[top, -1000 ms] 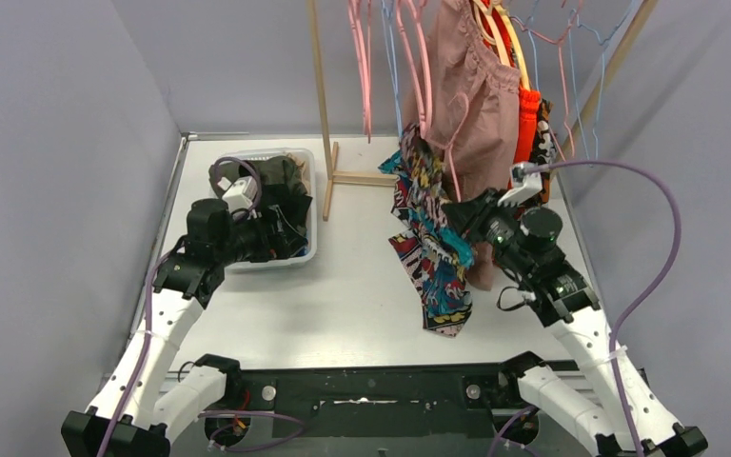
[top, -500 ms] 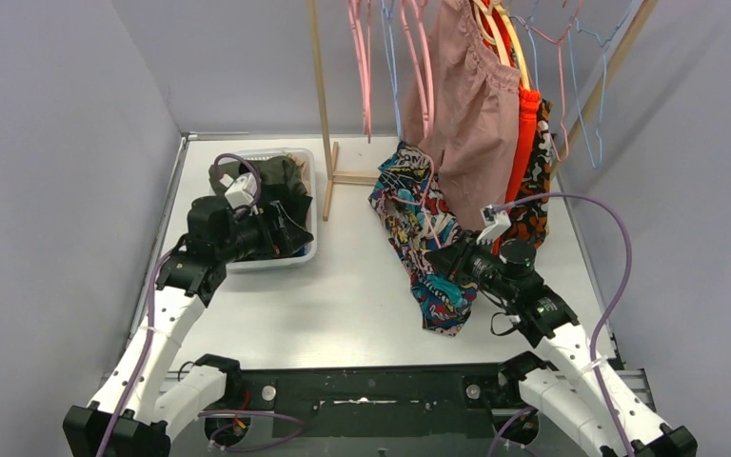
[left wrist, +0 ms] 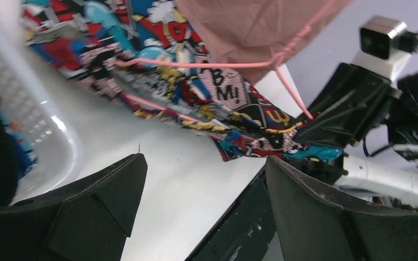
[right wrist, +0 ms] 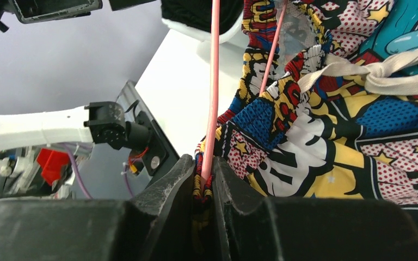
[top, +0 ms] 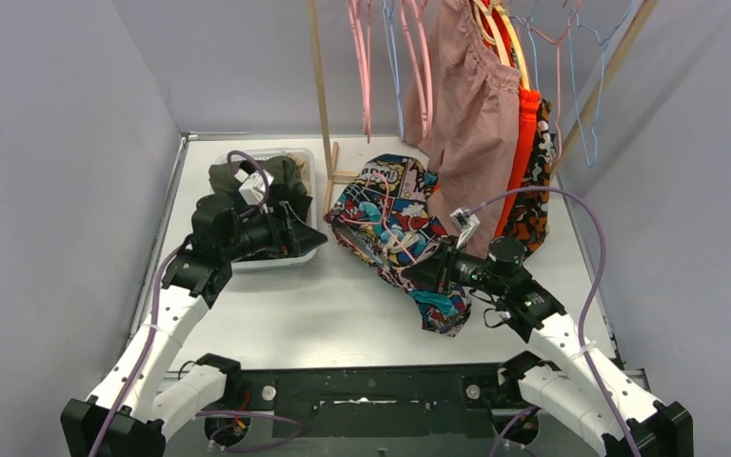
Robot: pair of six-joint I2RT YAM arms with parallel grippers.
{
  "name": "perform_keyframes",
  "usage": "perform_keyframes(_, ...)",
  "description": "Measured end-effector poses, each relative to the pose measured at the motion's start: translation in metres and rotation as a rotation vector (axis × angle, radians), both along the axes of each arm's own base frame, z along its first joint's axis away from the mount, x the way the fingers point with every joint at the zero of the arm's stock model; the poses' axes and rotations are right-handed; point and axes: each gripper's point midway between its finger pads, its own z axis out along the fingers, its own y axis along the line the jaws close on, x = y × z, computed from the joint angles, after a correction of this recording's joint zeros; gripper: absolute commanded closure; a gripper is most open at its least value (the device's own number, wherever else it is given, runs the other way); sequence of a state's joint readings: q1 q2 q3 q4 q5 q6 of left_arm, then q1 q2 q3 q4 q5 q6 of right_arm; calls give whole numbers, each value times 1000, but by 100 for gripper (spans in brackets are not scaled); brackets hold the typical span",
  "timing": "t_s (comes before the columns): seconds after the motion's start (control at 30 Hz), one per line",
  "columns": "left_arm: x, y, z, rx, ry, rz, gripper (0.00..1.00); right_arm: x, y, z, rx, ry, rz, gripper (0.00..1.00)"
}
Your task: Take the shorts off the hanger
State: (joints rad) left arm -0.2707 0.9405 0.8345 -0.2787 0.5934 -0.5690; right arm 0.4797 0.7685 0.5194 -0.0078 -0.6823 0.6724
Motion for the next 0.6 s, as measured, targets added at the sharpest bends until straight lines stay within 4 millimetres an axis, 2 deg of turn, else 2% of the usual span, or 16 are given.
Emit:
perform_keyframes(0.2,-21,-36,15,13,-85,-124,21,-10,11,2,-3,-7,107,100)
perform_keyframes(0.37,-29,-59,22,56,-179,-150,21,-16,14,3,-3,-20,145,100)
perform_keyframes(0.6,-14,-87,37,98,-319,-107,28,-18,16,7,0,-32,162,100)
